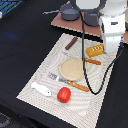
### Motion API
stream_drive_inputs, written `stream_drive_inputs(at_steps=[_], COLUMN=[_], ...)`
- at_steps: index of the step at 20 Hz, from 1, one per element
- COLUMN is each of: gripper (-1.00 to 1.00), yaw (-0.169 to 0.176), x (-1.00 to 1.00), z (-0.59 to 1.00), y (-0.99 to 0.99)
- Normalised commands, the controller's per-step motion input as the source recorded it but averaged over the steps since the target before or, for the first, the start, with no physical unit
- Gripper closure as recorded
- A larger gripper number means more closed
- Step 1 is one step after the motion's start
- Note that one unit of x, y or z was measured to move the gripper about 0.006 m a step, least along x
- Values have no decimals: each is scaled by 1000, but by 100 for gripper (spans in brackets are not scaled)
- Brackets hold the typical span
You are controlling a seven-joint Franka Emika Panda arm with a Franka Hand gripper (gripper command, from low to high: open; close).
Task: Interact with the objects in diverse but meaningful ways.
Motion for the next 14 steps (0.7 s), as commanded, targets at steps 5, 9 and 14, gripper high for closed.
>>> stream_drive_inputs(at_steps=[5, 9, 14], gripper=[-100, -100, 100], yaw=[94, 88, 68], x=[-104, -126, -103], z=[-374, -387, -209], y=[-100, -81, -34])
